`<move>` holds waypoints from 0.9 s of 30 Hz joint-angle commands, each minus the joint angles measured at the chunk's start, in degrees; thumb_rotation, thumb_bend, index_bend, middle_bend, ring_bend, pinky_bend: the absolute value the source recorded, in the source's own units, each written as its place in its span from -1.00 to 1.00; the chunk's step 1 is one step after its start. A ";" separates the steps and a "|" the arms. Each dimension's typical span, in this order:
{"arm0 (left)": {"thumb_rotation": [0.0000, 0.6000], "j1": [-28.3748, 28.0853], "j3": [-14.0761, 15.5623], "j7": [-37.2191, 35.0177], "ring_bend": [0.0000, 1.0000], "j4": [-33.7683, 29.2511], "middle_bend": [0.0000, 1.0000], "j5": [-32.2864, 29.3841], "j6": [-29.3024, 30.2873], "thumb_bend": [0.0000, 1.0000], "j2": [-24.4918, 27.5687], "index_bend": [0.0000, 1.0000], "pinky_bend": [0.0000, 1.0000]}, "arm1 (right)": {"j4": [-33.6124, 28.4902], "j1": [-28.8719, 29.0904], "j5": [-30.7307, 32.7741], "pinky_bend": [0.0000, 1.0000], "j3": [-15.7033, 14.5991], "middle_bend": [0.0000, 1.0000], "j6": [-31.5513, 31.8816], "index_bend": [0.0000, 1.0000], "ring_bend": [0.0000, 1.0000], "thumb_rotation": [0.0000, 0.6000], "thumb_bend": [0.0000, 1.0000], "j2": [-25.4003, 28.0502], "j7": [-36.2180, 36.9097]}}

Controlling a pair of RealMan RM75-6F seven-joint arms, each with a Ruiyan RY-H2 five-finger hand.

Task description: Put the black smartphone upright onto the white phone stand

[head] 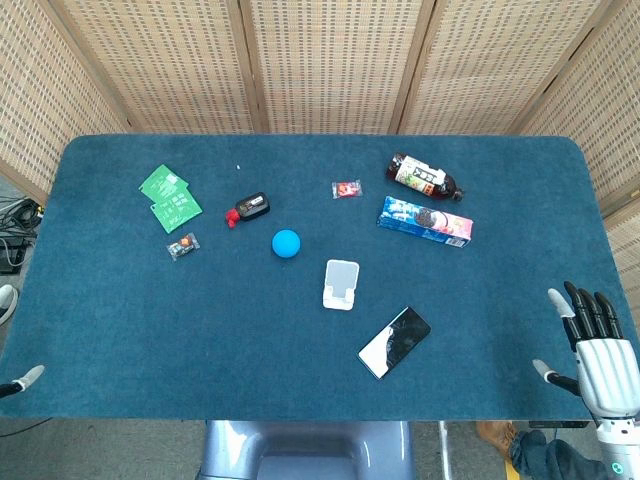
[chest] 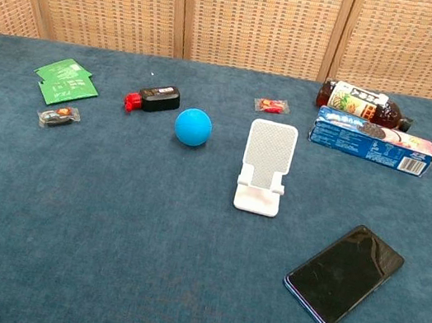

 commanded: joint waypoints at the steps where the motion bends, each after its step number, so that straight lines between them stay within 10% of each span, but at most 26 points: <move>1: 1.00 -0.07 -0.01 -0.03 -1.00 0.04 -1.00 -0.11 -0.16 -1.00 -0.01 -1.00 -1.00 | -0.04 0.07 -0.10 -1.00 -0.10 -1.00 -0.16 -1.00 -1.00 1.00 -1.00 0.04 0.19; 11: 1.00 -0.49 -0.33 0.62 -1.00 -0.12 -1.00 -0.59 -0.72 -1.00 -0.19 -1.00 -1.00 | -0.70 2.68 -3.14 -1.00 -1.50 -1.00 -4.11 -1.00 -1.00 1.00 -1.00 1.11 1.38; 27: 1.00 -3.91 -2.19 7.95 -1.00 -1.49 -1.00 -7.59 -7.34 -1.00 -2.24 -1.00 -1.00 | 7.27 23.56 -18.84 -0.98 -5.55 -0.76 -25.87 -0.80 -0.85 1.00 -1.00 -2.12 8.68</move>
